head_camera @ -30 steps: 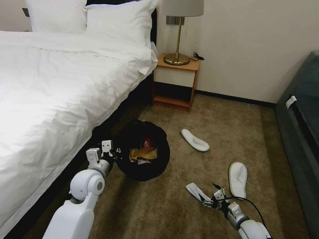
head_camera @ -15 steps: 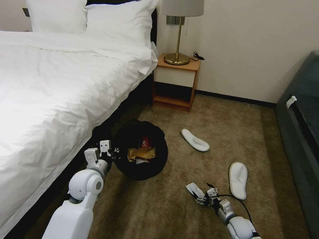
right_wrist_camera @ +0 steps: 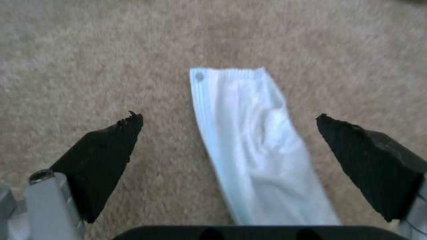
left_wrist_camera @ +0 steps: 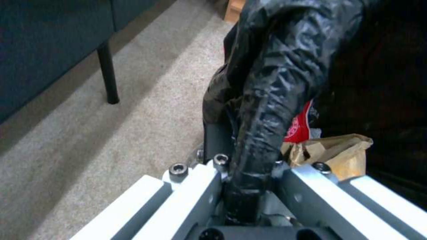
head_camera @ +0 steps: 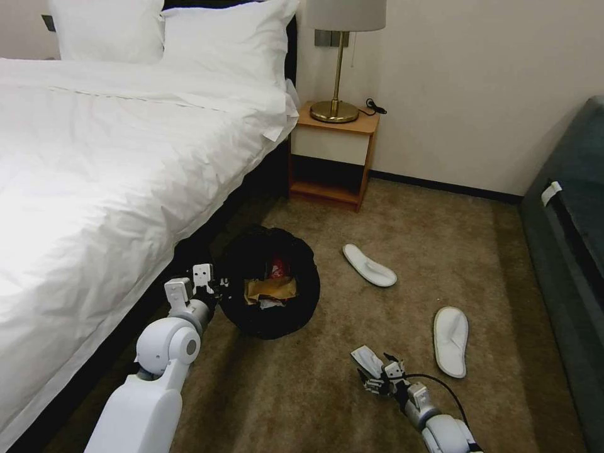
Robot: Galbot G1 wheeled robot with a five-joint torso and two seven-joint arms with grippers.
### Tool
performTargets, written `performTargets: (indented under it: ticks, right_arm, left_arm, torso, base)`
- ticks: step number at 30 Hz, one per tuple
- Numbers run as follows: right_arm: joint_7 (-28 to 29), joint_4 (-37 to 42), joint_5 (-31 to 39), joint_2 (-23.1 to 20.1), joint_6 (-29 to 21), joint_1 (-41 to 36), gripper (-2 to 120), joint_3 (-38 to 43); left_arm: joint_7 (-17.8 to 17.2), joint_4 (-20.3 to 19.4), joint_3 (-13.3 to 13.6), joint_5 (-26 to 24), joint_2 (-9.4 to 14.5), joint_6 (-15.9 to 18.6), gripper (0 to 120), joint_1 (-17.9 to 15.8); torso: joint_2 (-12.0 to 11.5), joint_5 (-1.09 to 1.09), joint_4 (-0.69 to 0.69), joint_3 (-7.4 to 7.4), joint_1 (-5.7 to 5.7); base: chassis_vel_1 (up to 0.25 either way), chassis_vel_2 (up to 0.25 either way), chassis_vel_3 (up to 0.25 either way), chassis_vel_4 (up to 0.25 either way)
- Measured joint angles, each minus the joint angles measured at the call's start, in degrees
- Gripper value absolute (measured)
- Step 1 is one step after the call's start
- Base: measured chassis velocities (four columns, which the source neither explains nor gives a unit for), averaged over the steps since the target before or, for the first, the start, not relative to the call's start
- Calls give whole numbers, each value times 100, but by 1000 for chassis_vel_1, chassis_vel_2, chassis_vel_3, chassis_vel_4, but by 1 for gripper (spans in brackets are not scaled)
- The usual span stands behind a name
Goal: Pick up the trash bin, then pick up the garbage on the floor and place it into the trash bin.
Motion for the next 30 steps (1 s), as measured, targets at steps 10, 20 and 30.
performTargets:
  ticks: [10,20,30]
  right_arm:
    - [-1,-475,-54,81,163,237,100,47]
    - [3,-652,61,7,267,306,80,74]
    - [8,-637,109,49,311,265,43,82]
  left_arm:
    - [6,-61,-65,-6,68,-3,0,47]
    - [8,-82,-78,25,35,-27,0,99]
    - [-7,-104,-112,13,59,-31,0,74]
  torso:
    - [0,0,0,0,0]
    - [0,-1,0,0,0]
    - [1,0,0,0,0]
  base:
    - [0,0,0,0]
    - [0,0,0,0]
    - [0,0,0,0]
